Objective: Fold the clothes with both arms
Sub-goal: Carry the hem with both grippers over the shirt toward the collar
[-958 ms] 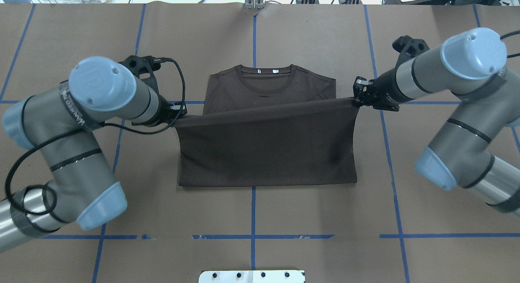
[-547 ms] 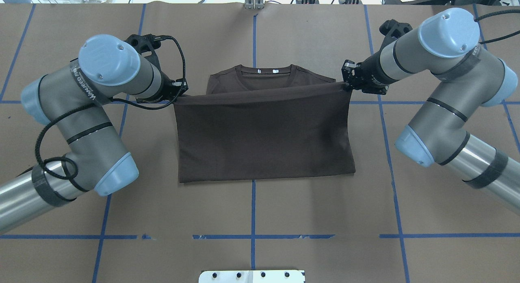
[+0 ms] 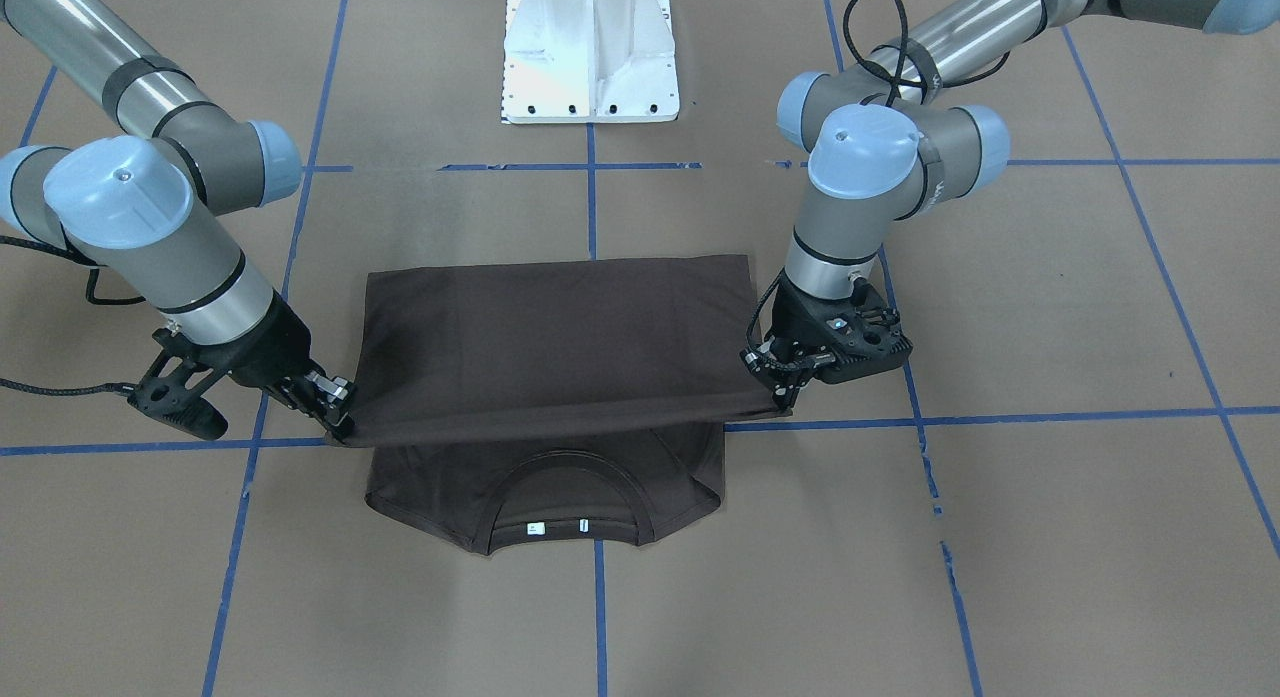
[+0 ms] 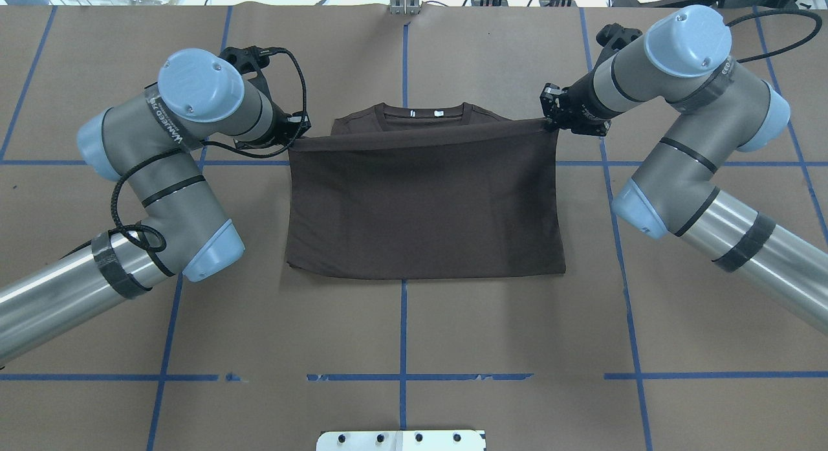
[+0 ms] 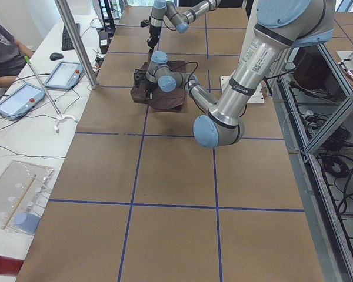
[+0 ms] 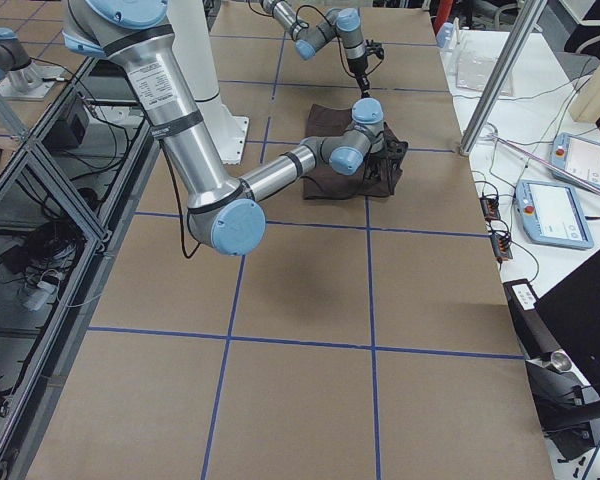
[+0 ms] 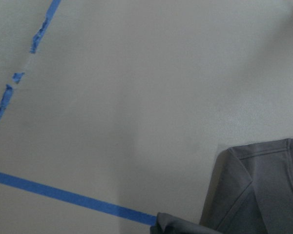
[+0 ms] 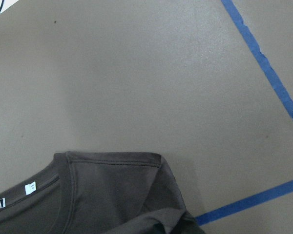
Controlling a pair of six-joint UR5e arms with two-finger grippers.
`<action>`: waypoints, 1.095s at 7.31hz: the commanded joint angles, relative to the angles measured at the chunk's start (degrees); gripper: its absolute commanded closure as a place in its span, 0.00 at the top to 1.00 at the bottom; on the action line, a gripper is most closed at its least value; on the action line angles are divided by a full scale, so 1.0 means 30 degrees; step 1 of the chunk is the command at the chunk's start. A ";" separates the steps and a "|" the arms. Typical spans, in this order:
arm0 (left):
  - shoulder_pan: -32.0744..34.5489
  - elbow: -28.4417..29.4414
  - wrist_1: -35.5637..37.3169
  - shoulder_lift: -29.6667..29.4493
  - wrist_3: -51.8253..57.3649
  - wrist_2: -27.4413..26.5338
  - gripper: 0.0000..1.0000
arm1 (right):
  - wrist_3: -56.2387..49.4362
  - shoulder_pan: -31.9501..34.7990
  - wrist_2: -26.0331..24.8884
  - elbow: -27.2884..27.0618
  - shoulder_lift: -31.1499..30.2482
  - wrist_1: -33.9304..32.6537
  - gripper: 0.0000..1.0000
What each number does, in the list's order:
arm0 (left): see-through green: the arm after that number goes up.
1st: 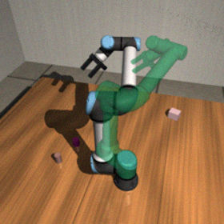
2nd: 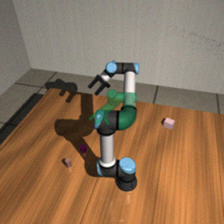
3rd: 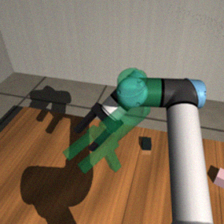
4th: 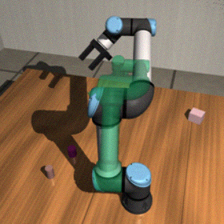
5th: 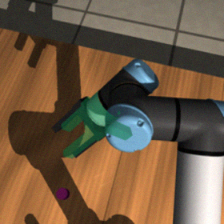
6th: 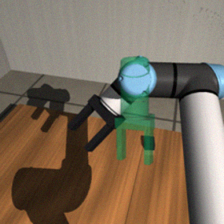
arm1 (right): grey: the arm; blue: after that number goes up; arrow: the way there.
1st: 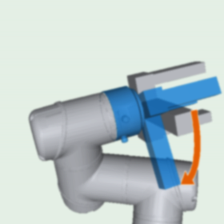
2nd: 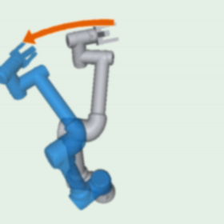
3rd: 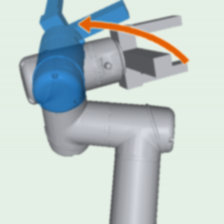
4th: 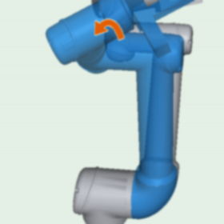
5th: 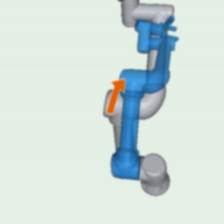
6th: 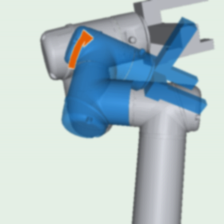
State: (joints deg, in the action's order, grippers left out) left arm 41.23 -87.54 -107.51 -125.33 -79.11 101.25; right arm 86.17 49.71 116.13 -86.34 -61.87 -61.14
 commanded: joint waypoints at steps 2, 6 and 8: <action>-0.0062 0.0612 -0.0139 -0.0586 -0.0722 0.0000 0.00 | 0.0046 -0.0134 0.0019 0.0682 0.0642 0.0311 0.00; -0.0033 0.1581 -0.0139 -0.1348 -0.0964 -0.0029 0.00 | 0.0017 -0.0105 0.0019 0.1297 0.0642 0.0370 0.00; -0.0032 0.1582 -0.0139 -0.1349 -0.0935 -0.0029 0.00 | 0.0017 -0.0105 0.0019 0.1443 0.0671 0.0370 0.00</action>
State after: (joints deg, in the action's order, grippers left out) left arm 41.16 -82.83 -107.93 -129.33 -81.98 101.16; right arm 86.22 49.43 116.19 -82.35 -59.92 -60.03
